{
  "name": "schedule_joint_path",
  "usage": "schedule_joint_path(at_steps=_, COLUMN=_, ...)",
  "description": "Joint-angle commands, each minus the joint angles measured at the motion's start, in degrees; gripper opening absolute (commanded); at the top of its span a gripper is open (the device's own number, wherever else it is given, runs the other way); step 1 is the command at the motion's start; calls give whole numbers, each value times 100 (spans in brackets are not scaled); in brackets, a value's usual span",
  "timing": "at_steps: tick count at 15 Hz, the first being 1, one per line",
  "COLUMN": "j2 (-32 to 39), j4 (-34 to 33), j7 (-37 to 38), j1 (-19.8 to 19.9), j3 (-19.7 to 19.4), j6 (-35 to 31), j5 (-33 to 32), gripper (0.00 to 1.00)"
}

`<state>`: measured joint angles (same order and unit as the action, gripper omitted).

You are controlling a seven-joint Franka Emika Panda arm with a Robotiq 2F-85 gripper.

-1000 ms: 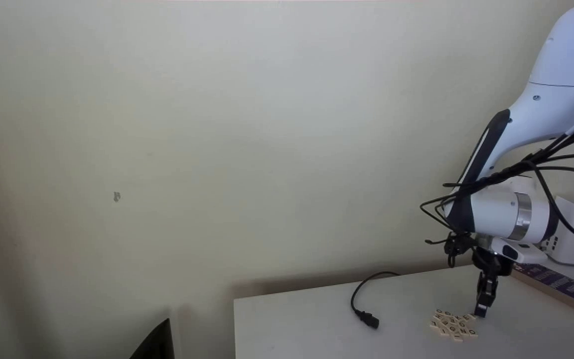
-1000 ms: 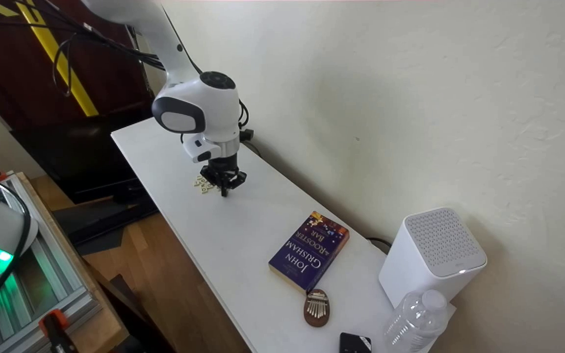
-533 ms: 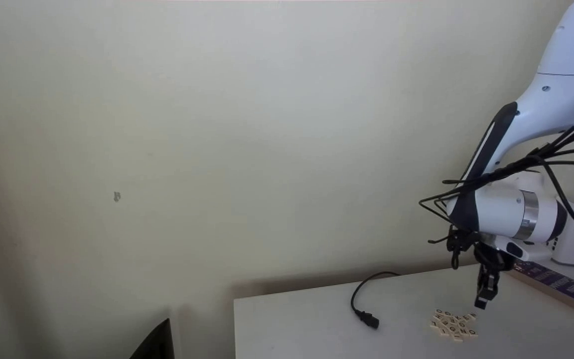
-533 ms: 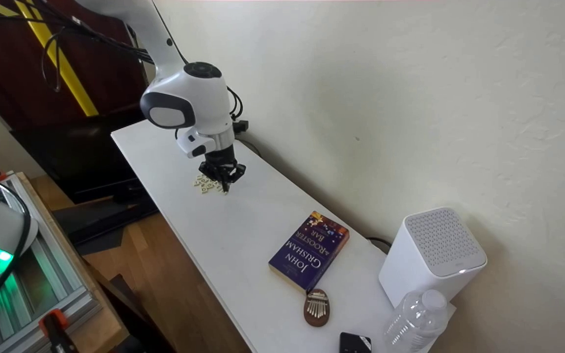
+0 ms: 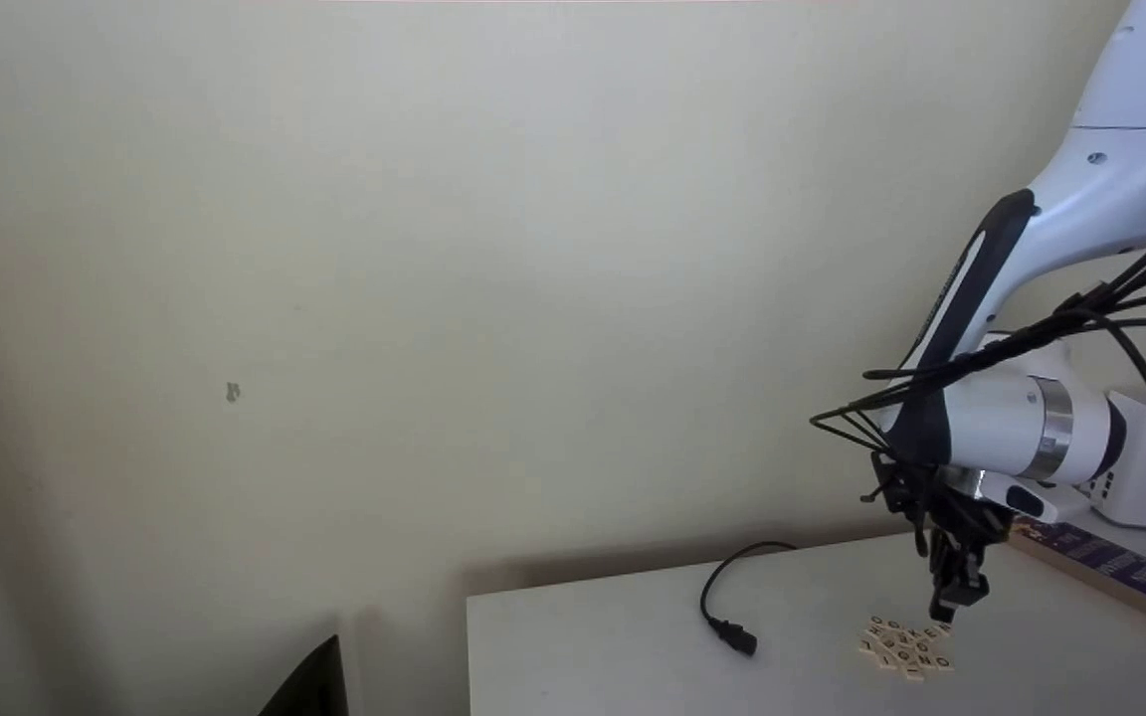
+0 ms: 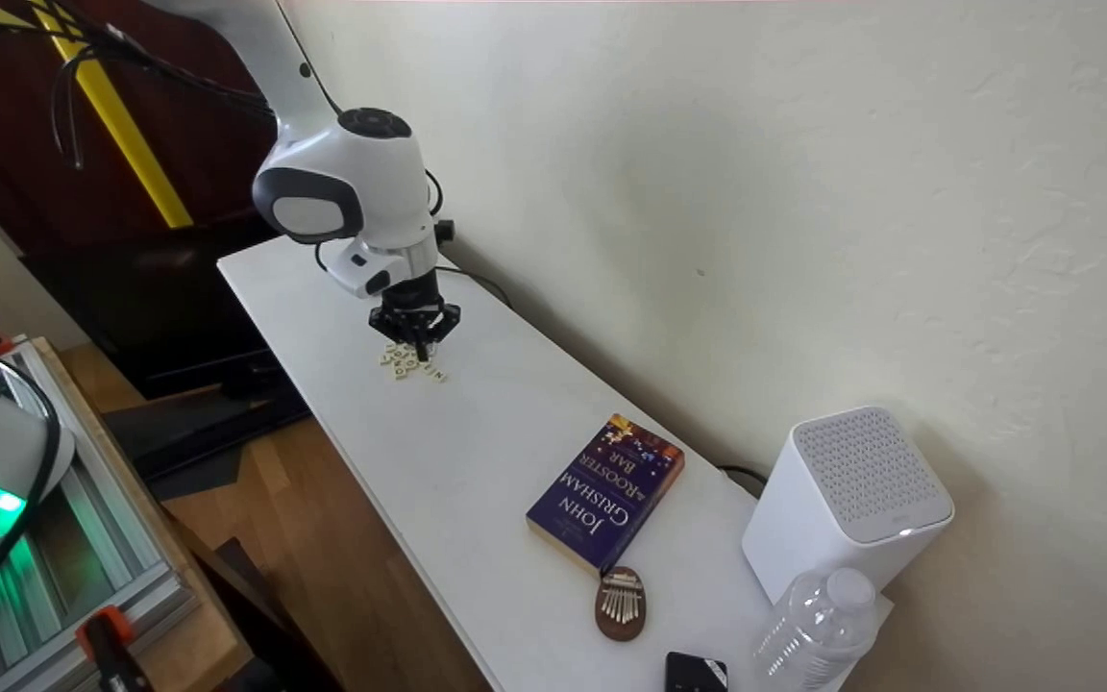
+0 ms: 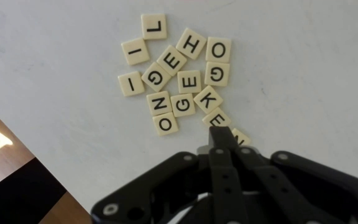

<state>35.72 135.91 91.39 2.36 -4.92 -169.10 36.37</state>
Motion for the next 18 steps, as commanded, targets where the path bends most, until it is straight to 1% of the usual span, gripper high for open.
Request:
schedule_joint_path(at_steps=1, j2=1, j4=75, j7=-51, j1=-254, j3=-154, j6=96, j5=-360, gripper=0)
schedule_joint_path(at_steps=10, j2=214, j4=-44, j7=-45, j1=-408, j3=-154, j6=223, j5=-965, gripper=0)
schedule_joint_path(at_steps=16, j2=407, j4=-165, j7=-60, j1=-467, j3=-132, j6=114, j5=-1021, gripper=0)
schedule_joint_path(at_steps=18, j2=469, j4=-227, j7=-98, j1=-439, j3=-68, j6=48, j5=-984, gripper=0)
